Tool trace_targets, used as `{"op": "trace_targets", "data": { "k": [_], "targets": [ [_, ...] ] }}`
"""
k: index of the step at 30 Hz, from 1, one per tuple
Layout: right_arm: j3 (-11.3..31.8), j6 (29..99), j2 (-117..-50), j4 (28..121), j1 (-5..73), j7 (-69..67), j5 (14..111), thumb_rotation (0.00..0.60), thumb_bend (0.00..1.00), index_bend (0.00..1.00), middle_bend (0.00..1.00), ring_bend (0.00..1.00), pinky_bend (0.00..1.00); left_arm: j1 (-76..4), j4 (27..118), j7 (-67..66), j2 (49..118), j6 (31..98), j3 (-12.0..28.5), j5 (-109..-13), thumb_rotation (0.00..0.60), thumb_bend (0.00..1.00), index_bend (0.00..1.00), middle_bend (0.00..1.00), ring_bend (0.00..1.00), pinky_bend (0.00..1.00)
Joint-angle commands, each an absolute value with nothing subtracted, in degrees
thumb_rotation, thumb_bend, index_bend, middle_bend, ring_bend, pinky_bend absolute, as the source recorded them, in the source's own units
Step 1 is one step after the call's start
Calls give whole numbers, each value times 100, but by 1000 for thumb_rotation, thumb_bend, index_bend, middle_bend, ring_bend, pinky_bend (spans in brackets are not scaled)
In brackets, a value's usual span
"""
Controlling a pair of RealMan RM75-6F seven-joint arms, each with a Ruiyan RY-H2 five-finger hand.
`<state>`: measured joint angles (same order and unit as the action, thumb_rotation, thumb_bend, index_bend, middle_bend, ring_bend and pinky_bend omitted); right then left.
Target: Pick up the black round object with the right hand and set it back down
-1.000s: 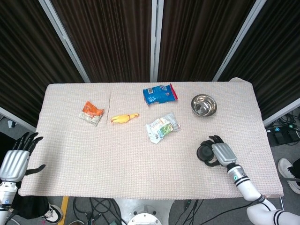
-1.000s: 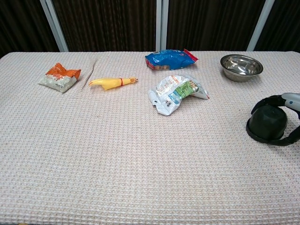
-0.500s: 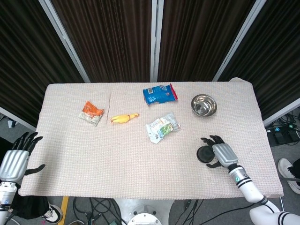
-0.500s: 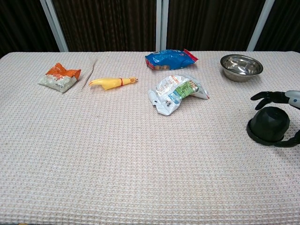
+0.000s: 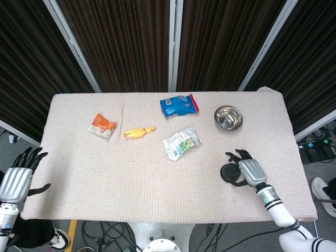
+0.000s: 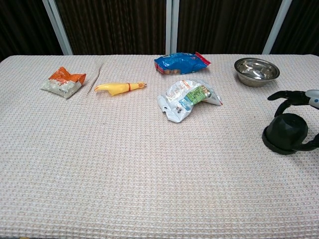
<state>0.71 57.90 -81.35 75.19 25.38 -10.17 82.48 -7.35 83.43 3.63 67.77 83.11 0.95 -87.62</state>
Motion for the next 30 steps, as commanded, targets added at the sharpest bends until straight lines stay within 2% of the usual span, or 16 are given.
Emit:
{"op": "trace_targets", "data": {
  "k": [1, 12, 21, 30],
  "targets": [
    [86, 5826, -8156, 7512, 2524, -991, 8240, 600, 46, 133, 320, 0, 0, -734, 8341, 367, 6778, 8314, 96, -8764, 600, 93, 146, 65, 0, 128],
    [155, 5994, -8091, 7667, 2490, -927, 8264, 600, 84, 160, 366, 0, 0, -731, 8379, 360, 6752, 8335, 104, -8770, 600, 93, 147, 65, 0, 128],
    [309, 6392, -7756, 8068, 2399, -1006, 8323, 600, 84, 163, 375, 0, 0, -755, 8442, 318, 6724, 8347, 119, -8801, 600, 92, 147, 65, 0, 128],
    [372, 6392, -7663, 7579, 2187, -1232, 7944, 600, 85, 167, 374, 0, 0, -752, 8478, 262, 6720, 8356, 105, -8822, 600, 93, 147, 66, 0, 128]
  ]
}}
